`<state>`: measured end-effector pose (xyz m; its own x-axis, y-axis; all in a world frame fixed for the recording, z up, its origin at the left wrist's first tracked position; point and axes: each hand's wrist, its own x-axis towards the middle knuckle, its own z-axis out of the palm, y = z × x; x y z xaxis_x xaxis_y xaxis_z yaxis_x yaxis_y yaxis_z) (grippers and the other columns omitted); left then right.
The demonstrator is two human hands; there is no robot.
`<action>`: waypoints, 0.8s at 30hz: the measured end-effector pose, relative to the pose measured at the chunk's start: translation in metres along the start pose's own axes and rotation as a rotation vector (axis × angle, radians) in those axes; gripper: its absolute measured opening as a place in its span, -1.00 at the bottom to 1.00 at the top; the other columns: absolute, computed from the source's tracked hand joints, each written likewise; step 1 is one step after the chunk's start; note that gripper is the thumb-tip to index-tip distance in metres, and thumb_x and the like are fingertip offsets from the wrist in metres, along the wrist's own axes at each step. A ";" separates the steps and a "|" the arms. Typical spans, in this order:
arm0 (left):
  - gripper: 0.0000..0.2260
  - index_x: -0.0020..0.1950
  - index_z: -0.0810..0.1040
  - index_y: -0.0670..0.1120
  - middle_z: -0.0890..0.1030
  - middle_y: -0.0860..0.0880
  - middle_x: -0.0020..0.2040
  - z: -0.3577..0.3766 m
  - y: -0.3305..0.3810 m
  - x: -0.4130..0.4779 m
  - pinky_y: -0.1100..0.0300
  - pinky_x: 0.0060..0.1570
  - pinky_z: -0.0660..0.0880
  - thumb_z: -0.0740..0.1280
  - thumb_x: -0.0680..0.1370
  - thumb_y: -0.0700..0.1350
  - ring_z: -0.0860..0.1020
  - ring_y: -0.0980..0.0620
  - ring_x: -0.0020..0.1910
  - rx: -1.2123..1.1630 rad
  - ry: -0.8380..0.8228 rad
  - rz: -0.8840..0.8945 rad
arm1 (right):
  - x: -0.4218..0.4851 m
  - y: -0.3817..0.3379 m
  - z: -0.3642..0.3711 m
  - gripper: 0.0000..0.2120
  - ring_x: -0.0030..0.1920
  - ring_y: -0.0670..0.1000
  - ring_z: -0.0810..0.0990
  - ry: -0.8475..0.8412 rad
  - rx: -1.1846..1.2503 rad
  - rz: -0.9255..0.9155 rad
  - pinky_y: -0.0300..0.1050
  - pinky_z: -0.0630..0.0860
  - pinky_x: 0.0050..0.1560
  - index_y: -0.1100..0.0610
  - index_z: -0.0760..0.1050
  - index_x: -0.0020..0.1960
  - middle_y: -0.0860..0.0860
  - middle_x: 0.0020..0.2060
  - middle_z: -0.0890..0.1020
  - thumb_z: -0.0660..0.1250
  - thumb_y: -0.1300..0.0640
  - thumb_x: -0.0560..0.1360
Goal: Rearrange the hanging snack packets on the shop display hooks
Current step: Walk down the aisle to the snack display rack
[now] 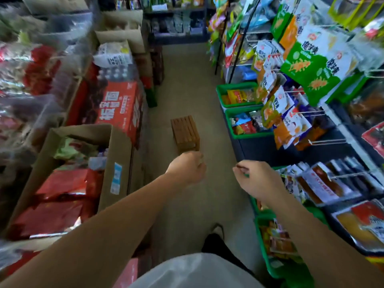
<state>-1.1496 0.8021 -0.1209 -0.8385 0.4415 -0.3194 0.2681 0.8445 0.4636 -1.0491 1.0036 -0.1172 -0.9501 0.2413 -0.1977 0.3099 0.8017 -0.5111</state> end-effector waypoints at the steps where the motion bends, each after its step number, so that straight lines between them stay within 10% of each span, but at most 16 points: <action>1: -0.65 0.35 0.56 -0.05 0.64 -0.08 0.27 -0.006 0.005 0.023 0.01 0.20 0.57 0.22 0.63 0.04 0.61 -0.15 0.22 -0.011 0.000 -0.012 | 0.025 0.005 -0.007 -0.73 0.06 0.01 0.73 -0.011 -0.002 -0.005 0.05 0.67 -0.03 0.08 0.68 0.11 -0.04 -0.02 0.76 0.31 -0.07 0.65; 24: -0.57 0.50 0.46 -0.05 0.61 -0.14 0.36 -0.208 0.003 0.522 0.00 0.29 0.55 0.23 0.67 0.06 0.58 -0.17 0.31 -0.107 -0.034 -0.050 | 0.556 -0.032 -0.117 -0.74 0.02 0.00 0.74 -0.078 0.019 0.006 0.11 0.69 -0.02 0.08 0.68 0.02 -0.05 -0.05 0.77 0.30 -0.06 0.64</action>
<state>-1.6851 0.9723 -0.1140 -0.8327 0.4109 -0.3711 0.1726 0.8295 0.5311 -1.5912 1.1760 -0.1129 -0.9429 0.2018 -0.2650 0.3167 0.7899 -0.5252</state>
